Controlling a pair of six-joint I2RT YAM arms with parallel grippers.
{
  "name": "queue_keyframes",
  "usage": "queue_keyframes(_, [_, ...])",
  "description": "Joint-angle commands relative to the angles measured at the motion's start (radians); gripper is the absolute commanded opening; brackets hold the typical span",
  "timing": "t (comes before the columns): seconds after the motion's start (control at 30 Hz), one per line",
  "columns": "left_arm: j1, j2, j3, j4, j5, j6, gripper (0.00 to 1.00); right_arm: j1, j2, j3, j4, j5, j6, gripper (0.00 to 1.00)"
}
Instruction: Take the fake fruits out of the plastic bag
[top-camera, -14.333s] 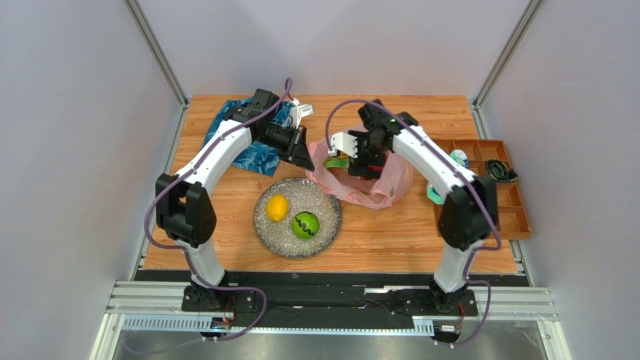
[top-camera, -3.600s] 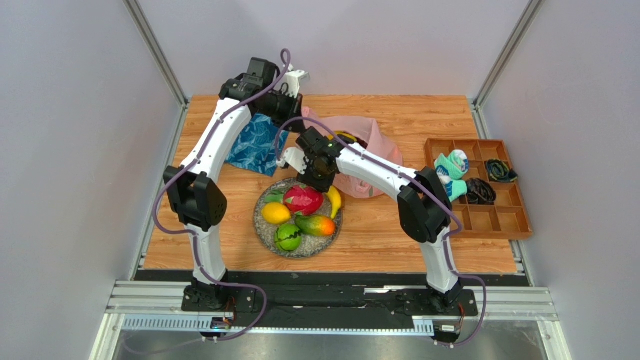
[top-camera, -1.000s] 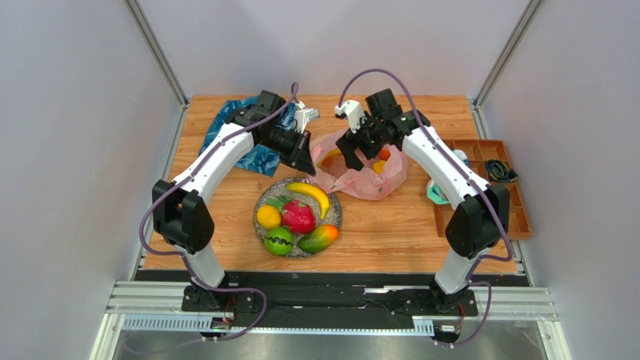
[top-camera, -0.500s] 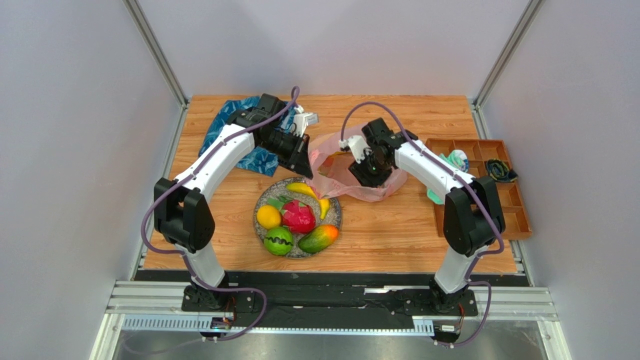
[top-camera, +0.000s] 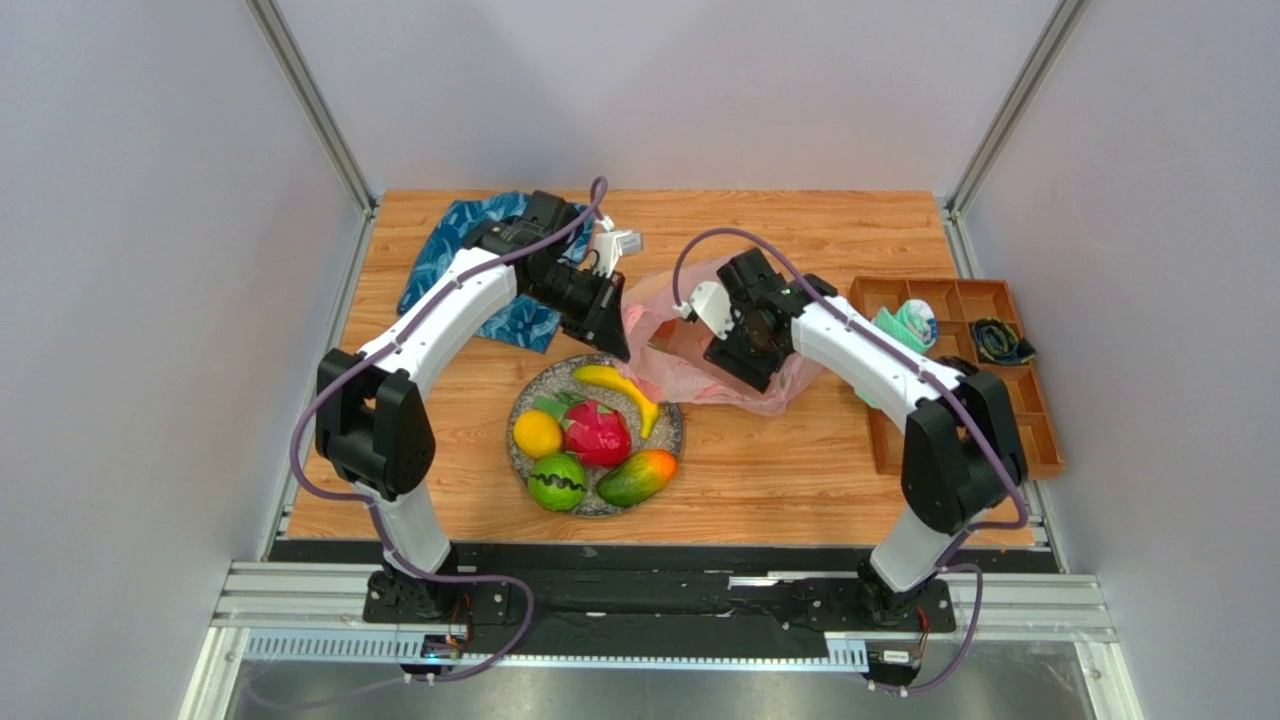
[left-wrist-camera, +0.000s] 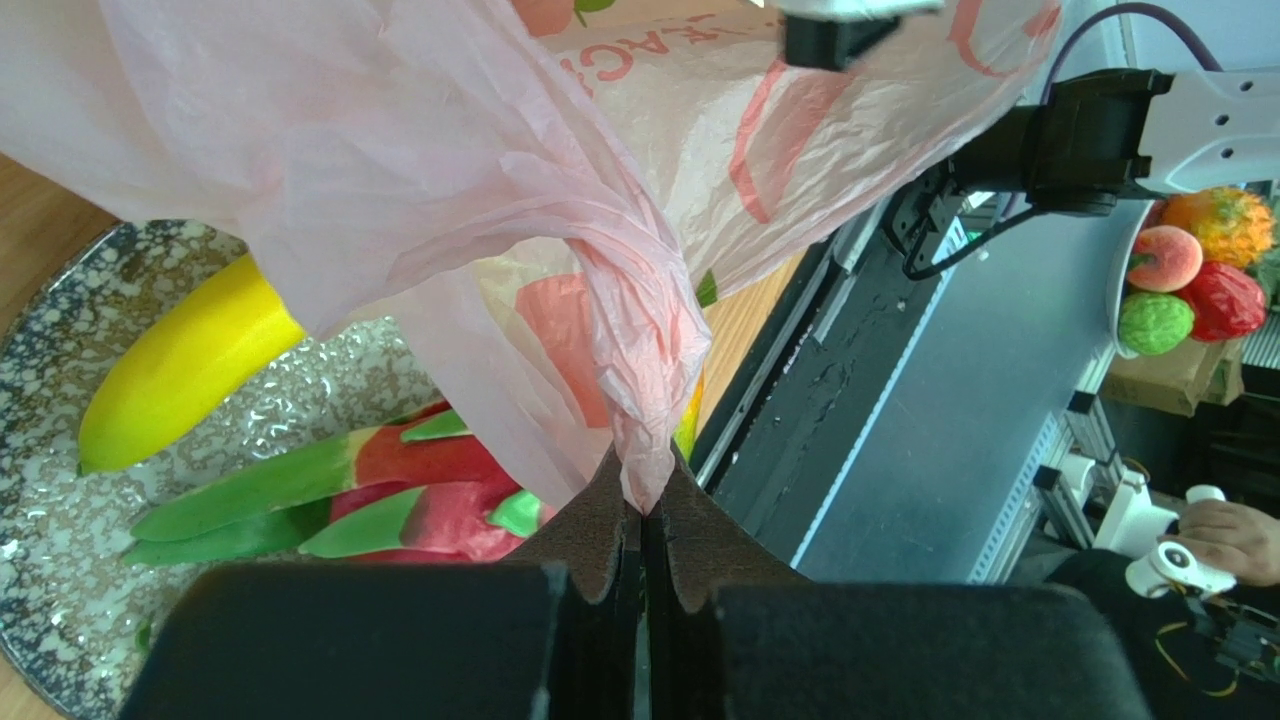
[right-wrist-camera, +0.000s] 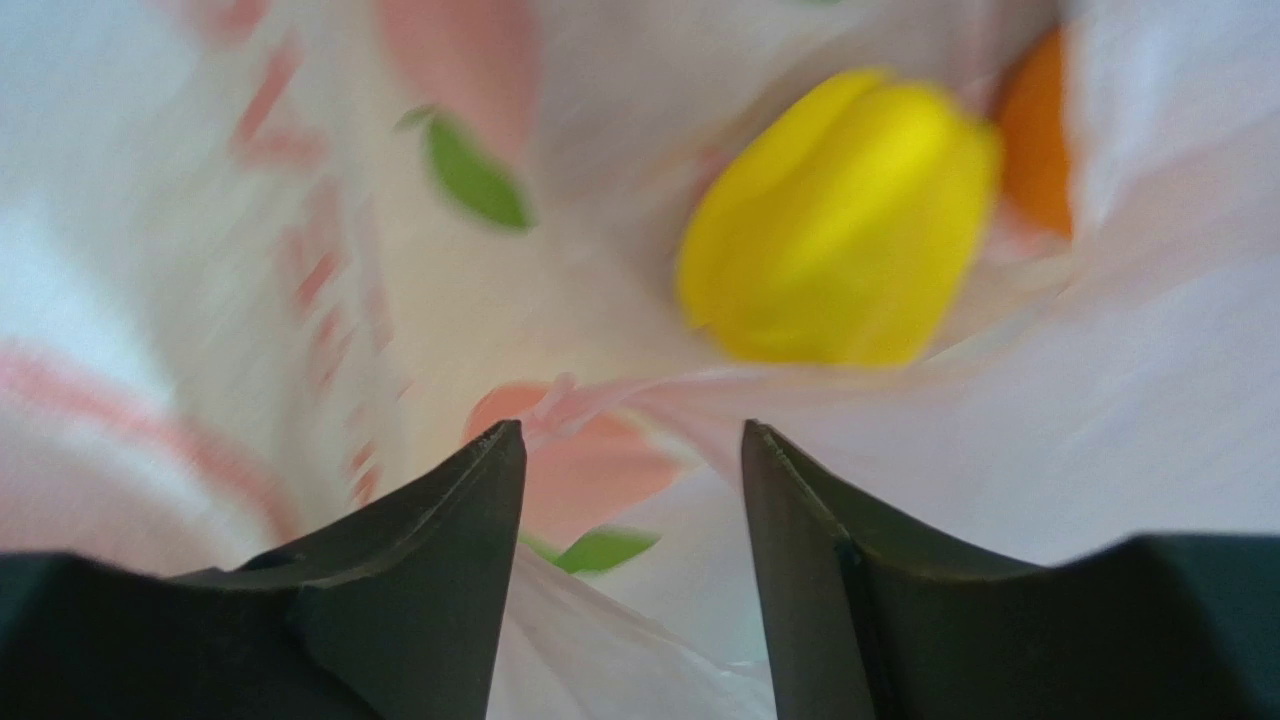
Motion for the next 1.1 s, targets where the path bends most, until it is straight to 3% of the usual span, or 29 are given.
queue_keyframes(0.0, [-0.007, -0.005, 0.040, 0.000, 0.016, 0.016, 0.00, -0.010, 0.113, 0.120, 0.118, 0.093, -0.083, 0.68])
queue_keyframes(0.3, [-0.007, -0.018, 0.026, 0.006, 0.016, 0.025, 0.00, -0.023, 0.257, 0.200, 0.121, 0.184, -0.170, 0.85])
queue_keyframes(0.57, [-0.008, -0.019, 0.030, 0.005, 0.018, 0.025, 0.00, -0.059, 0.427, 0.303, 0.065, 0.268, -0.123, 0.86])
queue_keyframes(0.67, [-0.013, -0.016, 0.030, 0.005, 0.016, 0.027, 0.00, -0.085, 0.438, 0.327, 0.032, 0.252, -0.106, 0.74])
queue_keyframes(0.7, [-0.016, -0.016, 0.030, 0.005, 0.016, 0.027, 0.00, -0.086, 0.426, 0.329, 0.040, 0.250, -0.107, 0.64])
queue_keyframes(0.8, [-0.017, -0.005, 0.042, 0.005, 0.012, 0.024, 0.00, -0.079, 0.350, 0.344, 0.043, 0.189, -0.120, 0.47])
queue_keyframes(0.93, [-0.016, 0.031, 0.084, 0.002, 0.004, 0.022, 0.00, -0.054, 0.203, 0.399, -0.035, -0.028, -0.140, 0.43])
queue_keyframes(1.07, [-0.016, 0.074, 0.148, -0.001, -0.005, 0.016, 0.00, -0.030, 0.078, 0.374, -0.078, -0.140, -0.141, 0.41])
